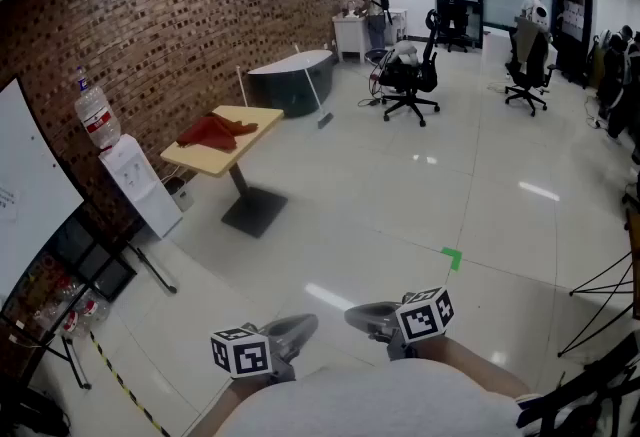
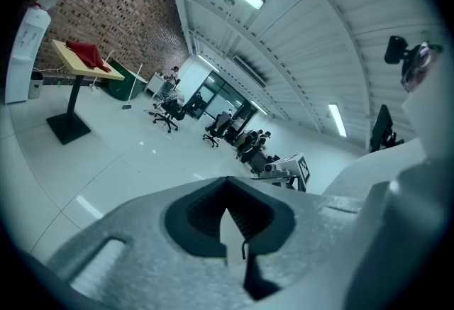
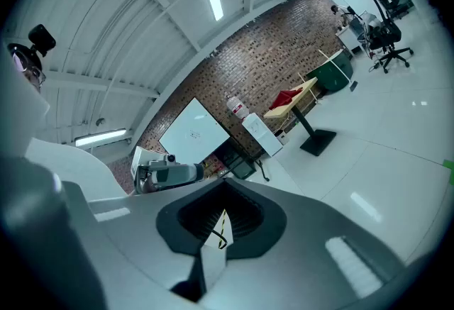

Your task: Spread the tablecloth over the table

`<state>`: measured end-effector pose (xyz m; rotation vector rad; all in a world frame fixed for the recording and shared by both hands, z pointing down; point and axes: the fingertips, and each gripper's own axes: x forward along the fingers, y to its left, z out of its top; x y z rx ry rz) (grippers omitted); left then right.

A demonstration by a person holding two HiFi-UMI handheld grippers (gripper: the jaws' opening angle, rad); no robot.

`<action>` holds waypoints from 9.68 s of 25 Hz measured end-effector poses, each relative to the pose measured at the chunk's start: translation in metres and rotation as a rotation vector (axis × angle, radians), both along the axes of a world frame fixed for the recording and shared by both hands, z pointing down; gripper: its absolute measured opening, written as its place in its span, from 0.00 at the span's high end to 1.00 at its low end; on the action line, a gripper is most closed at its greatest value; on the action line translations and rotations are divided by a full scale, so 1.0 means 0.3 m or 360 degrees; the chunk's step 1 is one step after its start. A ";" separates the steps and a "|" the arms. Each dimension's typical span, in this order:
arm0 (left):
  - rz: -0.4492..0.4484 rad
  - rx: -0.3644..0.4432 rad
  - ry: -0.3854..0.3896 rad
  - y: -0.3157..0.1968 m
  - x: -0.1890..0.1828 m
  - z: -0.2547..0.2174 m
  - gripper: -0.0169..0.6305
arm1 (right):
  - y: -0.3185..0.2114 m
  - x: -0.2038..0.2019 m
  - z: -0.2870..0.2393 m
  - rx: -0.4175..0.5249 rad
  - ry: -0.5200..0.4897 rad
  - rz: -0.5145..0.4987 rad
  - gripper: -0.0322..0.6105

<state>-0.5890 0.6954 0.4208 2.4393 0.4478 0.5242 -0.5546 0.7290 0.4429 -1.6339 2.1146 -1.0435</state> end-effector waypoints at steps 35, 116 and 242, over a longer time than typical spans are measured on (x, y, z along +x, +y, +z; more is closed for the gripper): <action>-0.0328 -0.0149 -0.0049 -1.656 0.941 0.067 0.97 | -1.479 1.031 0.097 -0.0188 -0.0168 0.0048 0.95; -0.1187 -0.0251 -0.0782 -3.258 1.970 0.686 0.95 | -3.334 2.506 0.454 -0.0578 -0.0051 -0.0552 0.95; -0.1976 0.0414 -0.0636 -4.618 1.491 -0.153 0.95 | -4.833 2.859 -0.247 -0.0158 0.1420 -0.0405 0.90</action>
